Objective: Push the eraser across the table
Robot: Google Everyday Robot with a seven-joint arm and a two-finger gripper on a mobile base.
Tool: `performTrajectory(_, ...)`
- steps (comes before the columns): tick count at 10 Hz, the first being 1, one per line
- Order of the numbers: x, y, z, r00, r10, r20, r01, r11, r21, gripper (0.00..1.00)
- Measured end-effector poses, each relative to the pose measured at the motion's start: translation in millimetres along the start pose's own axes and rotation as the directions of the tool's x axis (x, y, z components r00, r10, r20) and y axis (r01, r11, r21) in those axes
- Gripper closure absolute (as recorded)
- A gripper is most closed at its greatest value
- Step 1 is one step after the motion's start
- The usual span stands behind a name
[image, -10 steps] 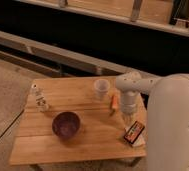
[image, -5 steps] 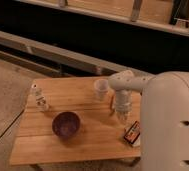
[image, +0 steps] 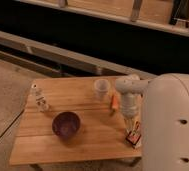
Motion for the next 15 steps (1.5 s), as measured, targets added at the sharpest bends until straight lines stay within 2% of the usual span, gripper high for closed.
performTrajectory(3, 6, -47, 22, 0.993, 0.080, -0.083, -0.074, 0.995, 0.073, 1.00)
performTrajectory(4, 11, -67, 34, 0.986, 0.118, -0.119, -0.106, 0.989, 0.103, 1.00)
performTrajectory(5, 14, -78, 41, 0.980, 0.141, -0.140, -0.126, 0.985, 0.117, 1.00)
performTrajectory(7, 24, -105, 60, 0.960, 0.208, -0.186, -0.184, 0.973, 0.137, 1.00)
performTrajectory(9, 34, -122, 74, 0.940, 0.265, -0.213, -0.241, 0.961, 0.135, 1.00)
performTrajectory(11, 39, -134, 82, 0.926, 0.302, -0.225, -0.276, 0.951, 0.139, 1.00)
performTrajectory(13, 35, -139, 80, 0.923, 0.321, -0.212, -0.298, 0.945, 0.134, 1.00)
performTrajectory(15, 18, -136, 63, 0.935, 0.321, -0.147, -0.314, 0.947, 0.071, 1.00)
